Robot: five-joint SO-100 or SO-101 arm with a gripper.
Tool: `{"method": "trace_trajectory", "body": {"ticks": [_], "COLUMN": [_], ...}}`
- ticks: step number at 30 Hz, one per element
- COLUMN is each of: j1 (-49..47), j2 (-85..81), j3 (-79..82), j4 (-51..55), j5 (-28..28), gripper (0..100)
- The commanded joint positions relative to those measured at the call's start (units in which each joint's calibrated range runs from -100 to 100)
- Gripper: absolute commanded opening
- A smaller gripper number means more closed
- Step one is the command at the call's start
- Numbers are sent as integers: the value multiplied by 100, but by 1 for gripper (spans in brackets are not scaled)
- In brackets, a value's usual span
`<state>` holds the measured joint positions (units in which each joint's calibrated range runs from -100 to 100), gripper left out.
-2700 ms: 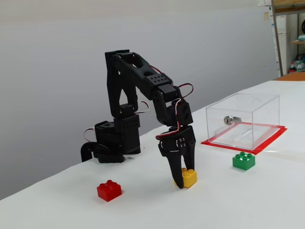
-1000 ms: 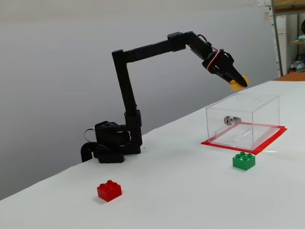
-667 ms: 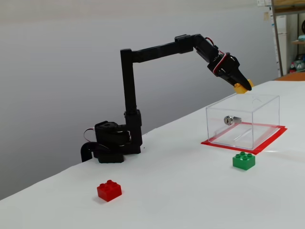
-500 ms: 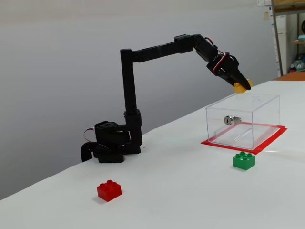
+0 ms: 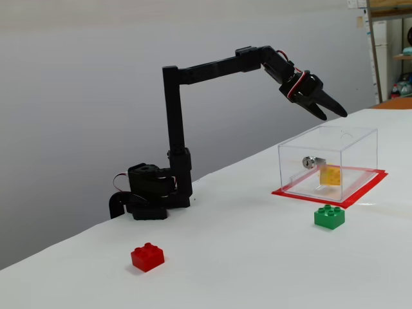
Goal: Pick the yellow lego brick and place it into the transparent box
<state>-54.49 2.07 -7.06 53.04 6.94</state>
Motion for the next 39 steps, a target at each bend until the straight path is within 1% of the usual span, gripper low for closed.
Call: {"method": "trace_trajectory", "body": {"ticks": [1, 7, 14, 16, 20, 23, 30, 36, 39], "j1": [85, 314, 1142, 1467, 2332, 3035, 4646, 5608, 5800], "j2": [-84, -491, -1493, -1917, -2918, -3665, -5201, -6219, -6677], "j3": [-270, -171, 580, 932, 1800, 2442, 3970, 5173, 5959], "j4": [13, 31, 31, 31, 31, 31, 13, -56, -65], "j5": [-10, -5, -5, -5, -10, -10, 21, 27, 21], "gripper": [39, 39, 38, 32, 13, 2, 1, 1, 1]}}
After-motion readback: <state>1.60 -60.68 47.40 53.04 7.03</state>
